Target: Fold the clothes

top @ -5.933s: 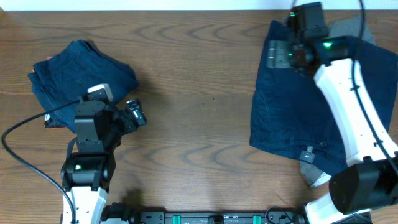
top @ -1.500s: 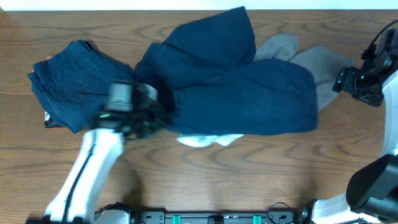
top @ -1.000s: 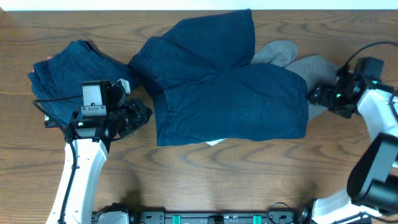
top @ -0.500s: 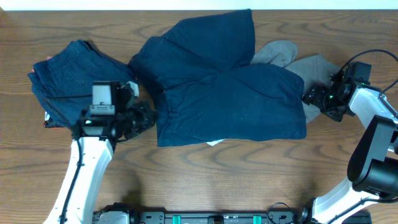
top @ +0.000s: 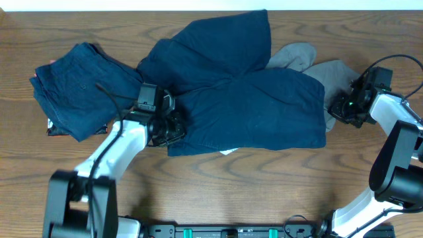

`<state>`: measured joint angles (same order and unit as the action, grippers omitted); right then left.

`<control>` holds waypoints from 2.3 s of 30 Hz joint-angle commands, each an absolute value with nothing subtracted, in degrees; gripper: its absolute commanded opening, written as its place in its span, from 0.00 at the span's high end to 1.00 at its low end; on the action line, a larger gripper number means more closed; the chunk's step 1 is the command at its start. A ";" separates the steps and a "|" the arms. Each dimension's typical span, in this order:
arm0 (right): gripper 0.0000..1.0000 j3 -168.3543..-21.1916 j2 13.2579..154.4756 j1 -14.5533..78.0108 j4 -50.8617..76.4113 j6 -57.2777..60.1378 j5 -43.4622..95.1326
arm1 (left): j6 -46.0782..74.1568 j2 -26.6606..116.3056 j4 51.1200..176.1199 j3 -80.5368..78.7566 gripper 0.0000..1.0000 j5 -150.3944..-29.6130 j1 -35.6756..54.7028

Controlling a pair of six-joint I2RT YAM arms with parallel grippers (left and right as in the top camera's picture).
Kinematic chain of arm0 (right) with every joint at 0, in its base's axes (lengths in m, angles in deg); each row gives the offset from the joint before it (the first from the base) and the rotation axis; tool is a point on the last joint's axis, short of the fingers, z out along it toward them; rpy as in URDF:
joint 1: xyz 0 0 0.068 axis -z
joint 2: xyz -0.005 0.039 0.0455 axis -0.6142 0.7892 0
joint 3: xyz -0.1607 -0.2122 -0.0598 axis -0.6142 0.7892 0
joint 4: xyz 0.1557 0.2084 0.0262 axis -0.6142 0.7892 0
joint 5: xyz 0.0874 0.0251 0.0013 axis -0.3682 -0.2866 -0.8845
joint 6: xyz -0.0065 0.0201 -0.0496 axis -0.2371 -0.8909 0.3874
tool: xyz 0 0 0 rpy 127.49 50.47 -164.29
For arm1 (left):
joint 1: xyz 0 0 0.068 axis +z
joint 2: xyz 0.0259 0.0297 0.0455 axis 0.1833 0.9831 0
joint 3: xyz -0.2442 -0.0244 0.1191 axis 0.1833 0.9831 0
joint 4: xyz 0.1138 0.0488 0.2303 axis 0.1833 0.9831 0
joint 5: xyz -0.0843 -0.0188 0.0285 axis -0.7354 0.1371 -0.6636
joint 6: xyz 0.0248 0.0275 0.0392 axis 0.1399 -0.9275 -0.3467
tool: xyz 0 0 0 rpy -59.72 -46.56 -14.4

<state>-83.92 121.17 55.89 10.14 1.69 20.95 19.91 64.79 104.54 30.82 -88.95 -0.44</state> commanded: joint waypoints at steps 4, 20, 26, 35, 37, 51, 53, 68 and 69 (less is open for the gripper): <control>0.99 -84.23 120.97 58.80 11.63 1.65 28.99 | 19.43 72.09 101.59 31.57 0.93 -88.26 -0.55; 0.99 -103.35 112.31 80.15 30.49 -8.43 56.58 | 20.02 77.12 99.93 31.57 0.94 -88.23 2.49; 0.99 -109.45 111.57 85.66 31.93 -9.30 55.88 | 20.04 77.12 100.04 31.55 0.94 -88.26 7.69; 0.34 -110.24 111.64 82.36 32.83 3.29 32.14 | 20.04 77.12 100.30 31.55 0.94 -89.22 9.52; 0.35 -110.24 111.64 80.44 36.48 8.12 25.43 | 20.02 77.12 100.60 31.57 0.94 -89.39 9.52; 0.43 -91.37 111.66 63.04 40.94 7.42 28.14 | 20.02 77.12 101.37 31.57 0.94 -89.37 9.52; 0.47 -86.83 111.66 63.00 34.53 6.24 28.36 | 20.02 77.12 101.37 31.57 0.94 -89.37 9.52; 0.61 -77.89 111.66 73.75 17.00 -5.02 48.49 | 20.04 77.12 101.39 31.55 0.94 -89.37 9.52; 0.63 -77.89 111.68 74.99 16.35 -5.04 48.47 | 20.04 77.12 101.39 31.55 0.94 -89.39 9.52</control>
<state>-78.19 112.34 71.43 17.33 -2.09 43.27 19.95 75.02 99.99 29.84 -96.06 8.98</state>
